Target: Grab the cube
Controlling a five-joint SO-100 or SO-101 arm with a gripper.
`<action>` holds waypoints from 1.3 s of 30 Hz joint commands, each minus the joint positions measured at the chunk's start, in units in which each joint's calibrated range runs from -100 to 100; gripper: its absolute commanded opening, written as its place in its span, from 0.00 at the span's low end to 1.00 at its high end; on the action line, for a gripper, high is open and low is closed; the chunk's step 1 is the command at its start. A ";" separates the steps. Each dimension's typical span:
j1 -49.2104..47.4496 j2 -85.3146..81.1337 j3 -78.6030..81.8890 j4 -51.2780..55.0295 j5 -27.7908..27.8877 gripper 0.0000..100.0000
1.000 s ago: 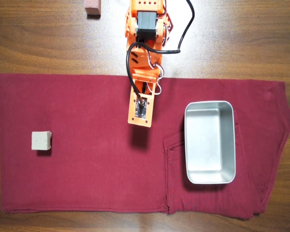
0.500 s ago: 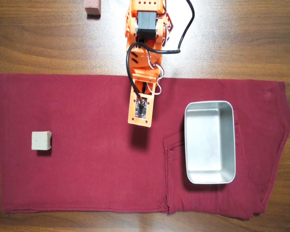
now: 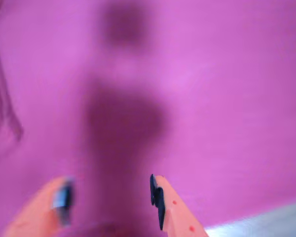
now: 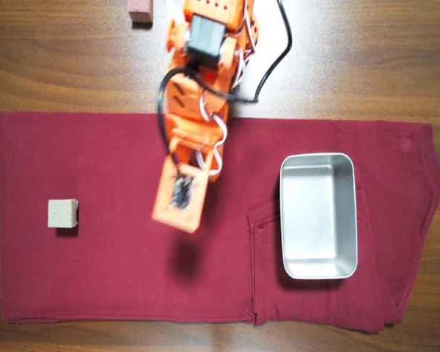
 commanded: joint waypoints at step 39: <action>39.62 100.38 -96.28 -3.27 -4.49 0.00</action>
